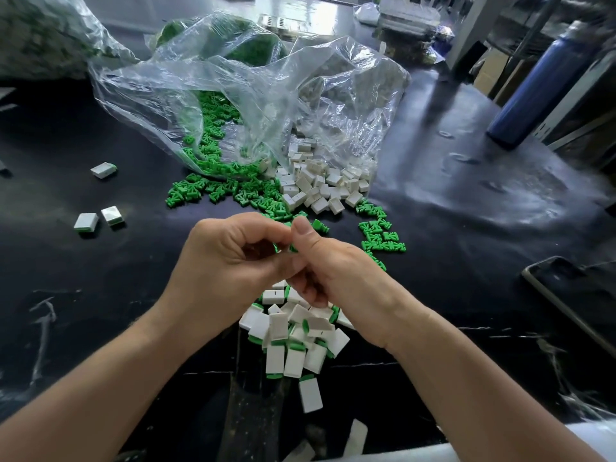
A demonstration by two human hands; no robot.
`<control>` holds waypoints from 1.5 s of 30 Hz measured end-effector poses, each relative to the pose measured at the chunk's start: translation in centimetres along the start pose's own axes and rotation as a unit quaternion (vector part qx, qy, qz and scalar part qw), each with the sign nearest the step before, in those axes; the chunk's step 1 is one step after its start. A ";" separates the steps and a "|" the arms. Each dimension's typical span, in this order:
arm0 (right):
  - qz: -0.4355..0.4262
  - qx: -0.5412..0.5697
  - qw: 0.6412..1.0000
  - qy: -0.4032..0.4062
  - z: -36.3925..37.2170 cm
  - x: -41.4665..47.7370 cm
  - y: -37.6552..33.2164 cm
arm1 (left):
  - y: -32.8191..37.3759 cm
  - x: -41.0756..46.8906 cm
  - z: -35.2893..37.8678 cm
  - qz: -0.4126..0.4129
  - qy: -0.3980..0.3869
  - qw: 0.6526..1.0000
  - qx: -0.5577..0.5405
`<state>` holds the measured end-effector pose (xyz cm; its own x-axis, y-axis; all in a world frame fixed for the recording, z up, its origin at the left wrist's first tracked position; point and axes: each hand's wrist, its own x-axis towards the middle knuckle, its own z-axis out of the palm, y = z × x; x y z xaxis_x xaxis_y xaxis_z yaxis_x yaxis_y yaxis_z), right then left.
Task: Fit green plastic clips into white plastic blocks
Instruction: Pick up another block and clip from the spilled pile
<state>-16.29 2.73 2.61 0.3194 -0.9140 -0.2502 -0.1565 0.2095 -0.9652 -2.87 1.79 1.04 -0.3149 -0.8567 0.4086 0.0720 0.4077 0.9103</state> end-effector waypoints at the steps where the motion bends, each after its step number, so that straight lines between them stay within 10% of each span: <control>1: -0.004 0.001 1.000 -0.003 0.0 0.0 0.0 | 0.0 0.0 0.0 0.001 -0.002 1.000 -0.013; 36: -0.005 -0.023 0.989 -0.143 -0.9 -0.2 -0.1 | 0.1 -0.2 -0.5 0.037 0.023 0.997 0.060; 45: -0.071 0.012 0.996 -0.058 0.3 -0.5 -0.6 | 0.3 -0.3 -0.2 0.032 0.004 0.998 -0.049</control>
<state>-16.04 3.21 3.26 0.4429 -0.8890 -0.1166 -0.0797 0.0906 -0.9927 -2.57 2.04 1.18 -0.2994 -0.8322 0.4667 0.1840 0.4296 0.8841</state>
